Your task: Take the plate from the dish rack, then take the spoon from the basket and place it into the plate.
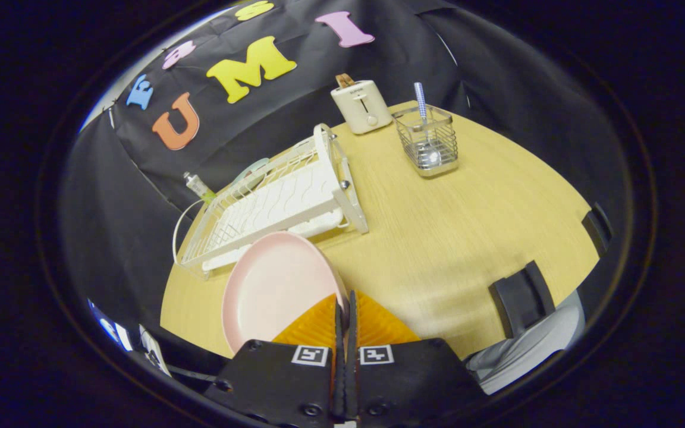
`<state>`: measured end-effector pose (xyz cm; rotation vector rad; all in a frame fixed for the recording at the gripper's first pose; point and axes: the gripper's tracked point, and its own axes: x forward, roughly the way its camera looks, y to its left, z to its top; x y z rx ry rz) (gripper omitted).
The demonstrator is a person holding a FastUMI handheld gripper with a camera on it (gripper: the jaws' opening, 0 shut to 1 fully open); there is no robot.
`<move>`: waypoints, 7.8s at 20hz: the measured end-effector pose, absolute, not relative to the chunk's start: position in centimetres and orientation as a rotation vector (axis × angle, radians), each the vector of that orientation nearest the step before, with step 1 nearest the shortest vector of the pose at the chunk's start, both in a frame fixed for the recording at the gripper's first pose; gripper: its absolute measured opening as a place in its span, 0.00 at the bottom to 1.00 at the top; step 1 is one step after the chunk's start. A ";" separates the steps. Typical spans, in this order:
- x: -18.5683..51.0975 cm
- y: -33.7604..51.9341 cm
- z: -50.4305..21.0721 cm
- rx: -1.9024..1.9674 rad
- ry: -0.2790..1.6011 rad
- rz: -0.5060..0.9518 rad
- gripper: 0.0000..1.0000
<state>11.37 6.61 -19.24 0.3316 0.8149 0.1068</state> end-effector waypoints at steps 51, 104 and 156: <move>42.4 -9.7 -8.8 0.159 0.391 0.016 0.27; 11.9 18.6 -12.4 0.008 0.052 0.138 0.20; -2.4 5.9 1.6 0.016 -0.036 0.072 1.00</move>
